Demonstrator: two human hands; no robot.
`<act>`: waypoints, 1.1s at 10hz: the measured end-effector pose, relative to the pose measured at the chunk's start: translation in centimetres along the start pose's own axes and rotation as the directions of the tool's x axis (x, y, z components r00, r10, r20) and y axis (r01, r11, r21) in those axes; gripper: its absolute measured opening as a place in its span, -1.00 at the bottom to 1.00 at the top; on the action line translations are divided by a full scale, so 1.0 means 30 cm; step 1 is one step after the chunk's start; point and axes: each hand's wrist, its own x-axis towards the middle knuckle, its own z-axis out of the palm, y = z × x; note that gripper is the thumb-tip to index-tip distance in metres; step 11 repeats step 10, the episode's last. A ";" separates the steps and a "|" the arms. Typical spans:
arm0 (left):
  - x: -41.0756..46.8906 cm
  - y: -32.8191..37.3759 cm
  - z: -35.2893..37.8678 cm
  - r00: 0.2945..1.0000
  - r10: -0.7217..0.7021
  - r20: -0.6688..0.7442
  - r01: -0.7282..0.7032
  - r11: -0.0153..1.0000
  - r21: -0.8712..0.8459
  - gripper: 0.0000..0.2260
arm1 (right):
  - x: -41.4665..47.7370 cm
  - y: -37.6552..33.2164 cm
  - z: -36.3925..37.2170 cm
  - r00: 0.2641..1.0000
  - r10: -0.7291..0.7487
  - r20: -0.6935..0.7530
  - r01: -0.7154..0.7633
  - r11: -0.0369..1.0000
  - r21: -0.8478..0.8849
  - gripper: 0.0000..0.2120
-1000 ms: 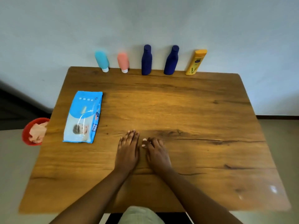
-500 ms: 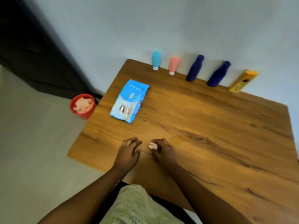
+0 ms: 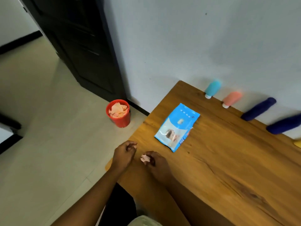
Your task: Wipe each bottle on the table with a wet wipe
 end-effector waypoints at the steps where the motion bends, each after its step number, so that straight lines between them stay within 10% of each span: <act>1: 0.168 -0.024 -0.123 0.996 -0.010 -0.093 0.006 0.999 -0.040 -0.84 | 0.178 -0.120 0.065 1.000 0.003 -0.018 -0.003 1.000 0.006 -0.71; 7: 1.213 -0.428 -0.680 0.954 -0.282 -0.100 0.237 0.916 -0.324 -0.86 | 1.731 -0.416 0.545 0.876 0.425 -0.228 -0.385 0.901 0.200 -0.70; 11: 1.044 -0.349 -0.612 0.952 -0.304 -0.029 0.281 0.910 -0.306 -0.79 | 1.294 -0.459 0.481 0.944 0.194 -0.266 -0.207 0.978 -0.024 -0.68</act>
